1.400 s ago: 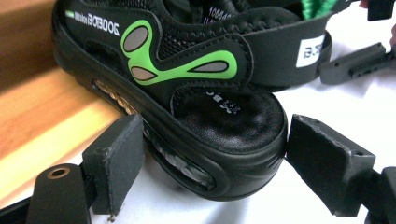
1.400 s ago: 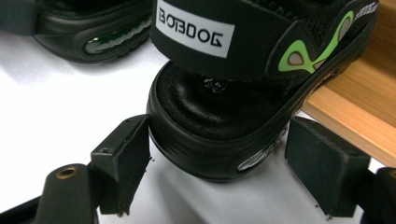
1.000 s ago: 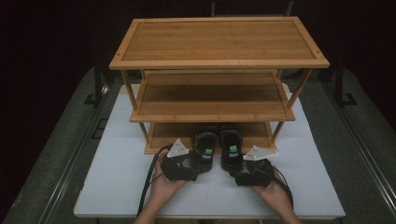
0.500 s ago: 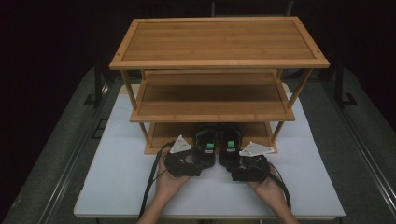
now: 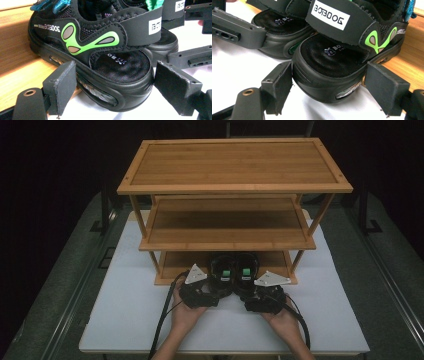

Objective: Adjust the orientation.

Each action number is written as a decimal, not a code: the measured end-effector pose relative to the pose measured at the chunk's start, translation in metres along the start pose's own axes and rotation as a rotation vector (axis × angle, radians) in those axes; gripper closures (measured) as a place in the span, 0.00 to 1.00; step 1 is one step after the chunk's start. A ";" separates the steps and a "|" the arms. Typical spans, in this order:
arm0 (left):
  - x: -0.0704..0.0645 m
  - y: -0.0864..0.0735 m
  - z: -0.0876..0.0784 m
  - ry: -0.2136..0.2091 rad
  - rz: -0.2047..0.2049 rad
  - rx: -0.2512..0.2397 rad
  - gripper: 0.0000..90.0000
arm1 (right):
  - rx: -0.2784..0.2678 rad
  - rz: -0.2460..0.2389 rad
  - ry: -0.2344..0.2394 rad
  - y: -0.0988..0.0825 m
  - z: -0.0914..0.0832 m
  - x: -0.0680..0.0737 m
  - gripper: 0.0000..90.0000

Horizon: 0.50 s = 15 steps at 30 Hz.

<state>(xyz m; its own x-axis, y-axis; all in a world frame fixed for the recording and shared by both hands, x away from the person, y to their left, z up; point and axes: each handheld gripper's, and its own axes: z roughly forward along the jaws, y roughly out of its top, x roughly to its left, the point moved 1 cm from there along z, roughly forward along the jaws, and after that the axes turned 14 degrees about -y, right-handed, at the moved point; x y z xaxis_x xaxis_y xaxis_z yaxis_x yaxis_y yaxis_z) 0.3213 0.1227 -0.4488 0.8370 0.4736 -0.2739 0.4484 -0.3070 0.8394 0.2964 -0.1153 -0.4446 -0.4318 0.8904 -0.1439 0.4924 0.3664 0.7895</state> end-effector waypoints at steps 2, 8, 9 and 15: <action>-0.002 0.000 -0.001 0.007 0.008 0.005 0.21 | 0.003 0.012 0.003 0.000 -0.001 -0.001 0.26; -0.009 -0.003 -0.007 0.004 0.016 0.019 0.26 | 0.002 0.034 0.004 -0.005 -0.006 -0.001 0.28; -0.011 -0.004 -0.008 0.009 0.023 0.025 0.28 | 0.002 0.038 -0.006 -0.007 -0.008 0.000 0.28; -0.022 -0.010 -0.016 0.029 0.024 0.031 0.39 | -0.017 0.068 -0.020 -0.016 -0.020 0.005 0.42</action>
<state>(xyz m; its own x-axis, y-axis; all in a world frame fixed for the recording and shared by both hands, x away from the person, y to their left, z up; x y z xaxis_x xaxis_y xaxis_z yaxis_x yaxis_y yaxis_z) 0.2936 0.1281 -0.4436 0.8384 0.4894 -0.2400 0.4385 -0.3439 0.8304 0.2715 -0.1220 -0.4465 -0.3824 0.9185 -0.1011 0.5069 0.3000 0.8081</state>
